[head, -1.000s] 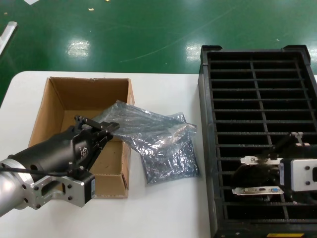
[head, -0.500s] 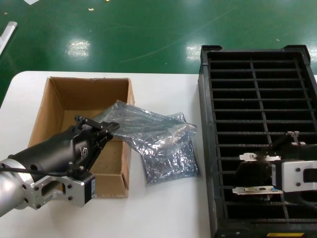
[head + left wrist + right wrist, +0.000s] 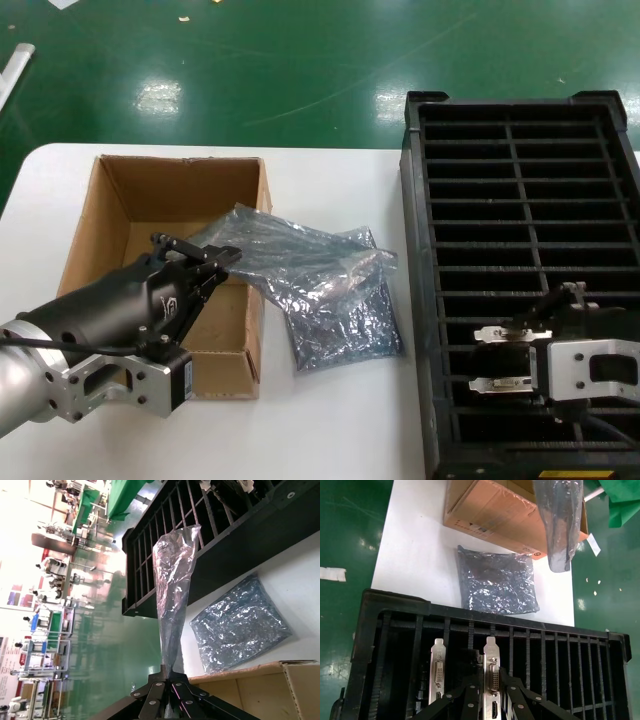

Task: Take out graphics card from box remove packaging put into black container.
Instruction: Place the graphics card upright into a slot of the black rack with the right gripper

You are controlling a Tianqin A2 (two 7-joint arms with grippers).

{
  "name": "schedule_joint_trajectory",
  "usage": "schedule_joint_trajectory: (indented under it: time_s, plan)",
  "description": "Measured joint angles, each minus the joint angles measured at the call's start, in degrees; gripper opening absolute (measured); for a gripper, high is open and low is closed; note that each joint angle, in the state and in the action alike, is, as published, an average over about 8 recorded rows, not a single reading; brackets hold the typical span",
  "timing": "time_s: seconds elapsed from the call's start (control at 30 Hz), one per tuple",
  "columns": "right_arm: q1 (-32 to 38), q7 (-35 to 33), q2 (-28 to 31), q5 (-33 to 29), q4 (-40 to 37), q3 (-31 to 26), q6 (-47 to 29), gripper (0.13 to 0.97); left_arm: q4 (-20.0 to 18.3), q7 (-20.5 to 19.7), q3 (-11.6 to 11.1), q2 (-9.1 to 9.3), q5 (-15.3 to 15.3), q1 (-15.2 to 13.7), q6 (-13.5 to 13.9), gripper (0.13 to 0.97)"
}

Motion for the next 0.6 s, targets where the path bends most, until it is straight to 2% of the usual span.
schedule_joint_trajectory:
  time_s: [0.37, 0.6]
  plan:
    - [-0.4, 0.1, 0.0, 0.6, 0.4, 0.8, -0.1, 0.233, 0.0, 0.0, 0.0, 0.0, 0.0, 0.0, 0.0, 0.138]
    - [0.2, 0.6, 0.7, 2.4, 2.1, 1.8, -1.0, 0.336, 0.0, 0.0, 0.0, 0.0, 0.0, 0.0, 0.0, 0.138]
